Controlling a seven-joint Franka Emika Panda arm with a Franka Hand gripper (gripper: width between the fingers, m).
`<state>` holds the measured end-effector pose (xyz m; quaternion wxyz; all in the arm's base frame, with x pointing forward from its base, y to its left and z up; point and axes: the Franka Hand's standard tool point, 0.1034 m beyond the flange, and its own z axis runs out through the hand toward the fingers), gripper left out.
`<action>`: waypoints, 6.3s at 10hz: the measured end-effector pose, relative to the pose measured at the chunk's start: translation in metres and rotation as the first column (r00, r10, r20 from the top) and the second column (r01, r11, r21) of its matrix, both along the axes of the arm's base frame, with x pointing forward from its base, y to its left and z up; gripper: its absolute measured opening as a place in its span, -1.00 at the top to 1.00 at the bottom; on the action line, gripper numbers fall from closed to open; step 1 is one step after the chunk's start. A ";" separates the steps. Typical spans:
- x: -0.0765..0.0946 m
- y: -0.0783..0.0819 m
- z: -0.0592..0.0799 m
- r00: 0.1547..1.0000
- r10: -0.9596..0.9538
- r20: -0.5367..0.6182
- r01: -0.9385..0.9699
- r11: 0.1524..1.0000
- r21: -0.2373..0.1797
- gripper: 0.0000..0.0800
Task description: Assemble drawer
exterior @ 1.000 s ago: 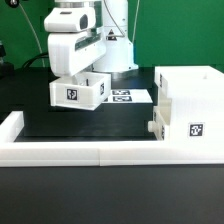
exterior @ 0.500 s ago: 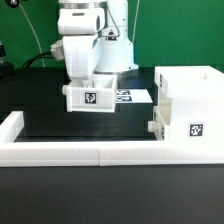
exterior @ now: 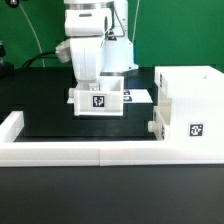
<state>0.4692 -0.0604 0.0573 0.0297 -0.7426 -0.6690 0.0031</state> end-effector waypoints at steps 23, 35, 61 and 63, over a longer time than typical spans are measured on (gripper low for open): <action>0.053 0.055 -0.001 0.997 0.027 0.067 -0.028 0.999 0.016 0.89; 0.061 0.064 -0.002 0.998 0.037 0.046 -0.037 0.999 0.013 0.89; 0.060 0.063 -0.003 0.996 0.069 0.051 -0.069 0.998 -0.014 0.89; 0.061 0.061 -0.003 0.995 0.086 0.052 -0.085 0.996 -0.020 0.89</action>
Offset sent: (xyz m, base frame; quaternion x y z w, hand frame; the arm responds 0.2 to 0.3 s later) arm 0.0333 0.0198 0.0004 0.0005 0.0108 -0.0522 0.9986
